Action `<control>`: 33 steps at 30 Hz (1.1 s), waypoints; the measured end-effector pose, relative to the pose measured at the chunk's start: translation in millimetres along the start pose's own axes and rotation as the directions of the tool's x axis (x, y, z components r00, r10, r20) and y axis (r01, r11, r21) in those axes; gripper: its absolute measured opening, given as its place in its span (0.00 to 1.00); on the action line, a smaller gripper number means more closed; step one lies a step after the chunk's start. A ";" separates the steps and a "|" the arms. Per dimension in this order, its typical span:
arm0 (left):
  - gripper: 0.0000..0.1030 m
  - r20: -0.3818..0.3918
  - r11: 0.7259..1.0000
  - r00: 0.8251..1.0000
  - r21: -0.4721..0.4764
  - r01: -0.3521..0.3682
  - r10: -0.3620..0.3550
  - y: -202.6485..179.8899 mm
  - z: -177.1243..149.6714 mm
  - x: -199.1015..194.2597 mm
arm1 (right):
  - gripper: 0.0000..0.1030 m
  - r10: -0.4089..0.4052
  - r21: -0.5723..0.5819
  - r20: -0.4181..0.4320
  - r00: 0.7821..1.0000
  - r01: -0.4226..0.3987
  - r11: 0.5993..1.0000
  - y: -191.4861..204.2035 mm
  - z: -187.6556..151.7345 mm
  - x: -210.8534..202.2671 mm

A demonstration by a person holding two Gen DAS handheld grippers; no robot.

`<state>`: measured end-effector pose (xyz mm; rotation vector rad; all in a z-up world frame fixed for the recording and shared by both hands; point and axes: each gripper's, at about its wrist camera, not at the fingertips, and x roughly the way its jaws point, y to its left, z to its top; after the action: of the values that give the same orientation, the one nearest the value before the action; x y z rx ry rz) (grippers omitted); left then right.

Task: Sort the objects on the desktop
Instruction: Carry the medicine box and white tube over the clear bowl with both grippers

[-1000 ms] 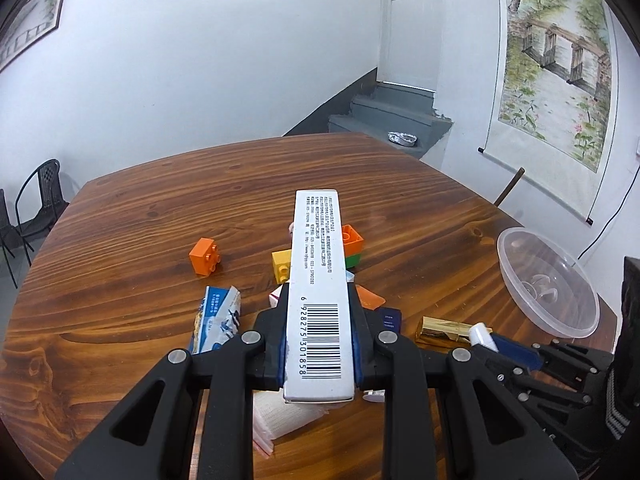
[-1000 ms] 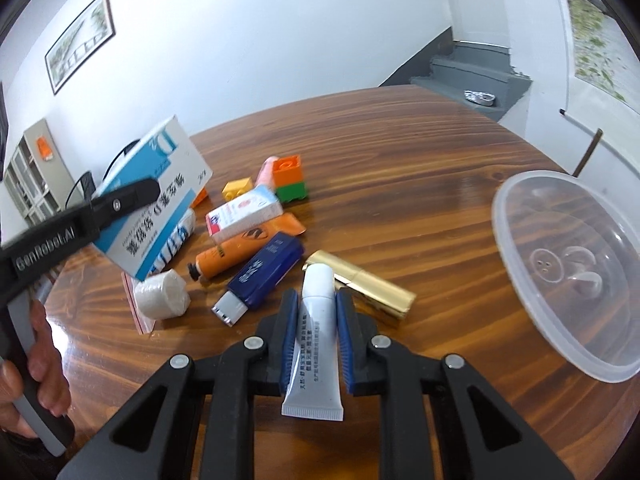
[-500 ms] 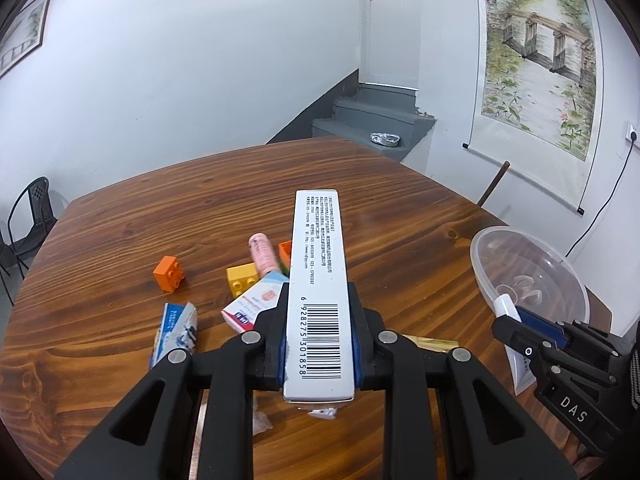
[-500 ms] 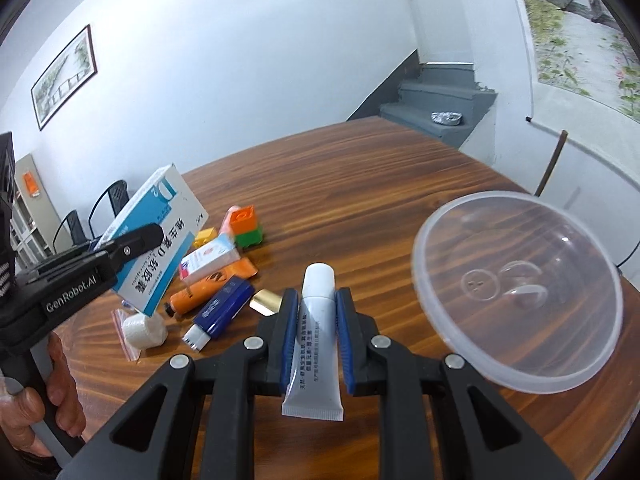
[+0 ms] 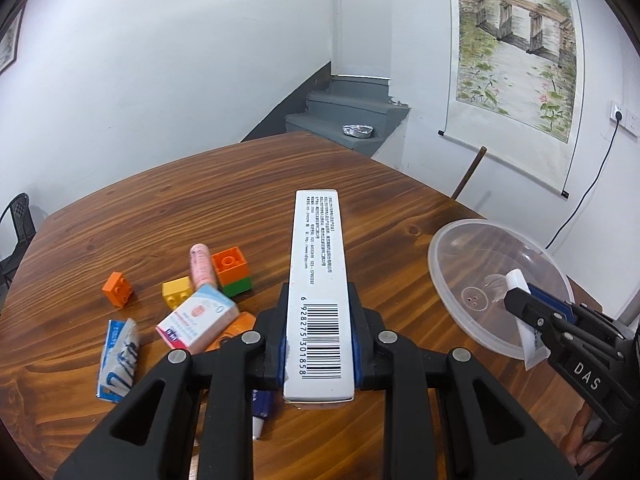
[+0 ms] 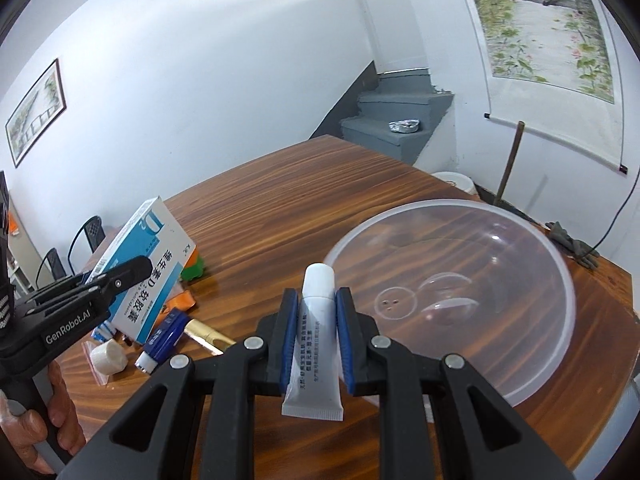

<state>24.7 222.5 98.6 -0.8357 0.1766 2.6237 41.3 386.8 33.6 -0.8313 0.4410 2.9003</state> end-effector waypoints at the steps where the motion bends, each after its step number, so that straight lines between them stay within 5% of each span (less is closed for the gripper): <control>1: 0.24 0.001 1.000 1.000 0.007 0.002 -0.002 -4.6 1.0 0.4 | 0.21 -0.004 0.009 0.009 1.000 0.004 1.000 -5.4 1.3 -2.2; 18: 0.24 -0.058 0.986 0.987 0.061 0.156 -0.153 -90.9 18.1 36.3 | 0.21 -0.110 0.138 0.017 0.994 0.107 0.985 -87.9 5.7 -7.8; 33: 0.24 -0.112 0.966 0.966 0.089 0.241 -0.231 -129.1 23.3 67.7 | 0.21 -0.127 0.186 -0.044 0.991 0.133 0.974 -118.0 8.6 6.2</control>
<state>12.1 368.1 77.9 -0.8953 0.2219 2.3322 51.4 502.0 7.8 -0.8436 0.6280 2.6791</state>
